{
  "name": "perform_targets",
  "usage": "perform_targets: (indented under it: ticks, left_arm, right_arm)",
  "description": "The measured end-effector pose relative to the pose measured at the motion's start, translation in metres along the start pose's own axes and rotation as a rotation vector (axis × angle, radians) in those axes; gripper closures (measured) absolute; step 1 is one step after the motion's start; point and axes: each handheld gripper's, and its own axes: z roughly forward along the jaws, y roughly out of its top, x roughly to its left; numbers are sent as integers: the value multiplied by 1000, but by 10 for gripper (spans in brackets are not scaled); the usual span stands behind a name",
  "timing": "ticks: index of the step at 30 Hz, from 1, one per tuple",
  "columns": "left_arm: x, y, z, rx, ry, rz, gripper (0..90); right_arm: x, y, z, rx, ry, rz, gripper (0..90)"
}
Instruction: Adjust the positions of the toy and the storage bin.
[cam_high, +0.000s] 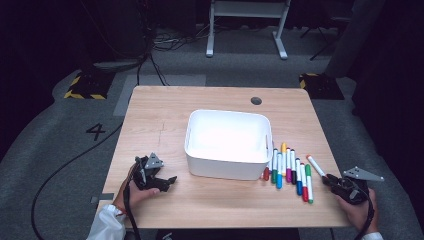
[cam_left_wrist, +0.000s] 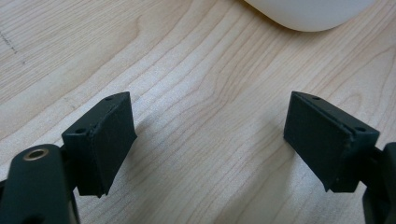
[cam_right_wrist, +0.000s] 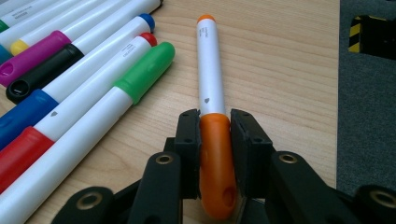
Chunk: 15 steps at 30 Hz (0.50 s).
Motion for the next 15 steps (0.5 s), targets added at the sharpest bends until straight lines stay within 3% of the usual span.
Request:
perform_targets:
  ticks: [5,9,15]
  left_arm:
    - [-1,0,0,-4,6,0,166]
    - [-1,0,0,-3,7,3,164]
    - [-1,1,0,-1,6,3,163]
  right_arm:
    - [-2,2,2,0,-2,-1,741]
    - [-6,3,4,-8,12,35,749]
    - [-13,6,6,-18,25,46,751]
